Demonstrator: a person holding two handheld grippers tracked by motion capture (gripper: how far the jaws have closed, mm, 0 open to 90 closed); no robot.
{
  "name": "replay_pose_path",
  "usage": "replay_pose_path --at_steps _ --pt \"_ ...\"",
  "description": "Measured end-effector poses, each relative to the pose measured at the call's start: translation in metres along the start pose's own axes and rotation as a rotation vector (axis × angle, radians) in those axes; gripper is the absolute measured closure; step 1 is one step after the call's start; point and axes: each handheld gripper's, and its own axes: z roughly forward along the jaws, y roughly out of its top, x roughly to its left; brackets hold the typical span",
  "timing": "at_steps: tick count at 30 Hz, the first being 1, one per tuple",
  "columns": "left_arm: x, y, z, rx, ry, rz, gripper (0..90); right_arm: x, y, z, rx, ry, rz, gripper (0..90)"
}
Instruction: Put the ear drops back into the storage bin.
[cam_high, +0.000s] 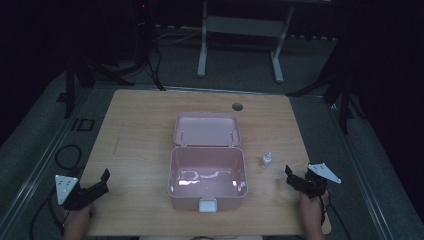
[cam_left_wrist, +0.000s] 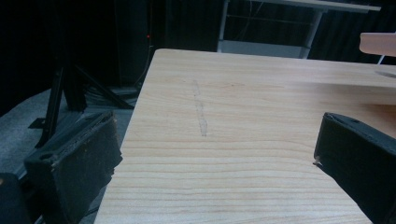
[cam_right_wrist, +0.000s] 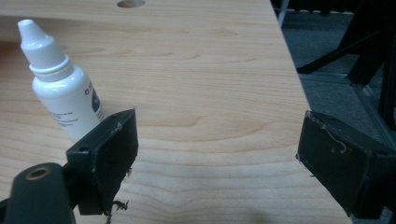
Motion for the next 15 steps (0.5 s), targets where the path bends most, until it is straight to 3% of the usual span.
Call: replay_pose_path --at_steps 5,15 --pt "0.000 0.000 0.000 0.000 0.000 0.000 0.5 0.001 0.002 0.002 0.025 0.009 -0.014 12.1" --pt "0.000 0.000 0.000 0.002 -0.001 -0.002 0.5 -0.003 0.013 0.006 0.129 0.069 -0.042 12.3"
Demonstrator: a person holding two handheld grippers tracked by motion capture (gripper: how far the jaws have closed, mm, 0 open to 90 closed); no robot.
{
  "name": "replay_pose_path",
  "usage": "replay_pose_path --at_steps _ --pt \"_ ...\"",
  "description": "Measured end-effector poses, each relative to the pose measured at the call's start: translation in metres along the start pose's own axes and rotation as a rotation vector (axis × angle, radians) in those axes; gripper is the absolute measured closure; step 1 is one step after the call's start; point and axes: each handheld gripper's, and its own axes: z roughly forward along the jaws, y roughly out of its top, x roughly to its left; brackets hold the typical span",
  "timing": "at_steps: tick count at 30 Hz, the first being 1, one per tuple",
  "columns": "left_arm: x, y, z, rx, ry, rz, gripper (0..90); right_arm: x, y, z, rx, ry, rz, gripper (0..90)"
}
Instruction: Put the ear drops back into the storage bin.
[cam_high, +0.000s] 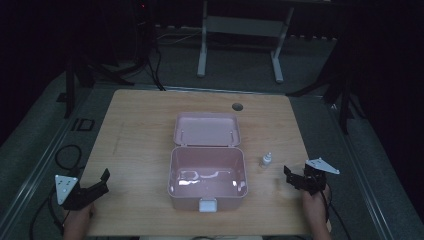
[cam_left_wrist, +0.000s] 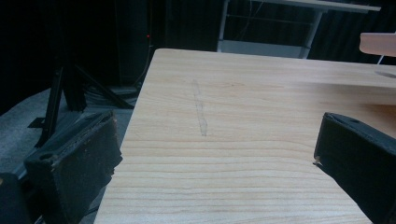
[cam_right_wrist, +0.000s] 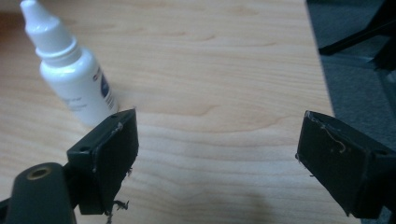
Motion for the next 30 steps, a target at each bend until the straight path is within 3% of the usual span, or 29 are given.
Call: replay_pose_path --at_steps 8,10,12,17,21,23,25,26,30 --pt "0.000 0.000 0.000 0.000 0.001 -0.002 0.5 0.003 0.012 0.004 0.132 0.060 -0.097 12.4" --pt "0.000 0.000 0.000 0.000 0.000 -0.002 0.5 0.004 0.013 0.005 0.147 0.059 -0.103 12.4" --pt "0.000 0.000 0.000 0.000 0.001 0.000 0.5 0.004 0.016 0.005 0.183 0.089 -0.100 12.4" --pt "0.000 0.000 0.000 0.000 0.001 -0.001 0.5 0.006 0.022 0.006 0.322 0.110 -0.126 12.3" --pt "0.000 0.000 0.000 0.000 0.001 0.000 0.5 0.007 0.025 0.005 0.363 0.117 -0.135 12.3" --pt "0.000 0.000 0.000 -0.001 0.001 -0.001 0.5 0.008 0.029 0.003 0.435 0.132 -0.152 11.8" --pt "0.000 0.000 0.000 -0.001 0.001 0.000 0.5 0.008 0.030 0.003 0.454 0.136 -0.159 11.8" --pt "0.000 0.000 0.000 0.000 0.001 0.000 0.5 0.009 0.032 0.002 0.524 0.158 -0.185 11.8" --pt "0.000 0.000 0.000 0.000 0.001 0.001 0.5 0.009 0.036 0.000 0.591 0.182 -0.209 11.8"
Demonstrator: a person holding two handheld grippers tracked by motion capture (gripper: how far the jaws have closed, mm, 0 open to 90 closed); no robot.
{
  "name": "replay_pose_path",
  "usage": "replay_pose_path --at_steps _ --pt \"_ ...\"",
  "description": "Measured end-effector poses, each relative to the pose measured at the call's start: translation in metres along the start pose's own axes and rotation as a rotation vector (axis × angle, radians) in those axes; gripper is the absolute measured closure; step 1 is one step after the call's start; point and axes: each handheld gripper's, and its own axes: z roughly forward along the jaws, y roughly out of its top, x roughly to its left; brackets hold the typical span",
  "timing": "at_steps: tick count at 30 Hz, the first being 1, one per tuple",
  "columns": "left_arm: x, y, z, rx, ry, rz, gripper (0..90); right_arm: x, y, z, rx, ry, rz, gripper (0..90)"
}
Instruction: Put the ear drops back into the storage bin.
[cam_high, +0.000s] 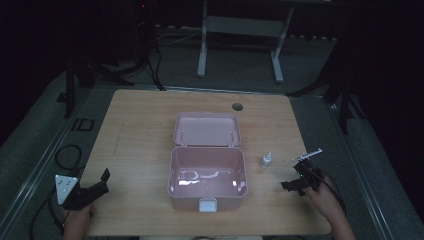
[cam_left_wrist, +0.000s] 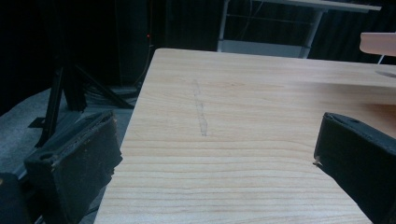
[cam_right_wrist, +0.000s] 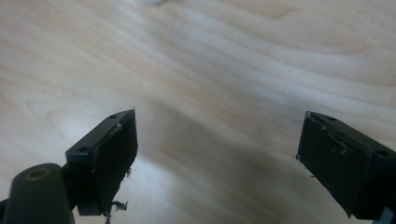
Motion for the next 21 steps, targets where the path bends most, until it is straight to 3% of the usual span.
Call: replay_pose_path --at_steps 9,11,14,16,21 --pt "0.0001 0.0000 -0.0001 0.000 0.000 -0.001 0.5 0.0011 0.0046 -0.0058 0.109 0.008 -0.060 11.9" --pt "0.0001 0.0000 -0.0001 0.000 0.000 -0.001 0.5 0.0014 0.0057 -0.0072 0.158 0.017 -0.078 11.9" --pt "0.0001 0.0000 -0.0001 0.000 0.000 -0.001 0.5 0.0014 0.0059 -0.0070 0.176 0.019 -0.087 11.9" --pt "0.0000 0.0000 -0.0001 -0.001 0.000 -0.001 0.5 0.0013 0.0051 -0.0052 0.261 0.029 -0.115 12.0" --pt "0.0000 0.0000 0.0001 0.000 0.001 -0.003 0.5 0.0040 0.0039 -0.0050 0.314 0.026 -0.139 13.7"
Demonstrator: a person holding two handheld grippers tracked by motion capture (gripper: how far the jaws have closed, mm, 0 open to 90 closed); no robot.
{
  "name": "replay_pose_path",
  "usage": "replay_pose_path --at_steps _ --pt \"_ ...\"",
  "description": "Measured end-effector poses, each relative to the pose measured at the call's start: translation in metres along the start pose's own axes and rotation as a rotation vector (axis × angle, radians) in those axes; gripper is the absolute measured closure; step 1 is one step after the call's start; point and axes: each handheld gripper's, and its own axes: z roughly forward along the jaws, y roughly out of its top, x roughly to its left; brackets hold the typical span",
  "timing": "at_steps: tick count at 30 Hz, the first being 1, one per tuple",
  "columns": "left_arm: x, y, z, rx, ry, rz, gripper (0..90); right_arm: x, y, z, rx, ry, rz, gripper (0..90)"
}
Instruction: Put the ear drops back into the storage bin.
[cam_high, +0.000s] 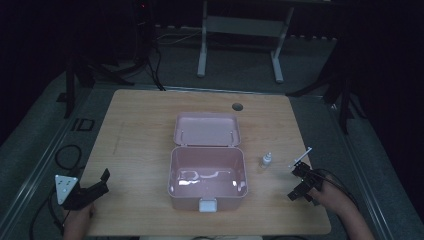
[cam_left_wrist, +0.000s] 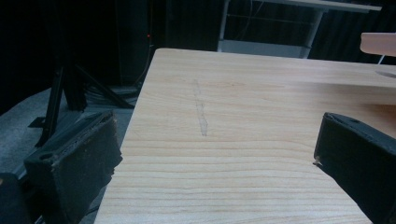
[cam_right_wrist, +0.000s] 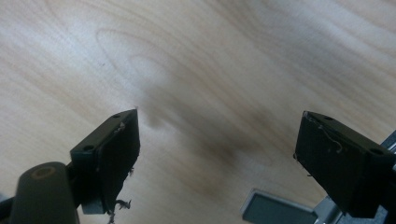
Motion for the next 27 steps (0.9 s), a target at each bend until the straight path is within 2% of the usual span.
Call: replay_pose_path --at_steps 6,13,16,18,21,24,27 --pt "0.000 0.000 0.000 0.001 0.001 0.001 0.5 0.000 0.001 0.000 0.028 0.030 0.002 13.2" --pt "0.000 0.000 0.000 0.001 0.000 0.001 0.5 -0.005 0.009 -0.006 0.003 0.055 0.022 13.6" --pt "0.000 0.000 0.000 0.001 0.000 0.000 0.5 -0.005 0.013 -0.006 0.004 0.059 0.022 13.5" --pt "0.000 0.000 0.000 0.001 0.000 -0.001 0.5 -0.004 0.015 -0.004 0.014 0.061 0.003 12.7" --pt "0.000 0.000 0.000 0.001 -0.001 0.000 0.5 -0.006 0.019 -0.003 0.024 0.084 0.004 12.0" --pt "0.000 0.000 0.000 0.000 -0.001 0.000 0.5 -0.006 0.024 -0.001 0.039 0.065 -0.013 12.0" --pt "0.000 0.000 0.000 0.001 -0.001 0.000 0.5 -0.006 0.028 0.000 0.047 0.066 -0.010 12.0"
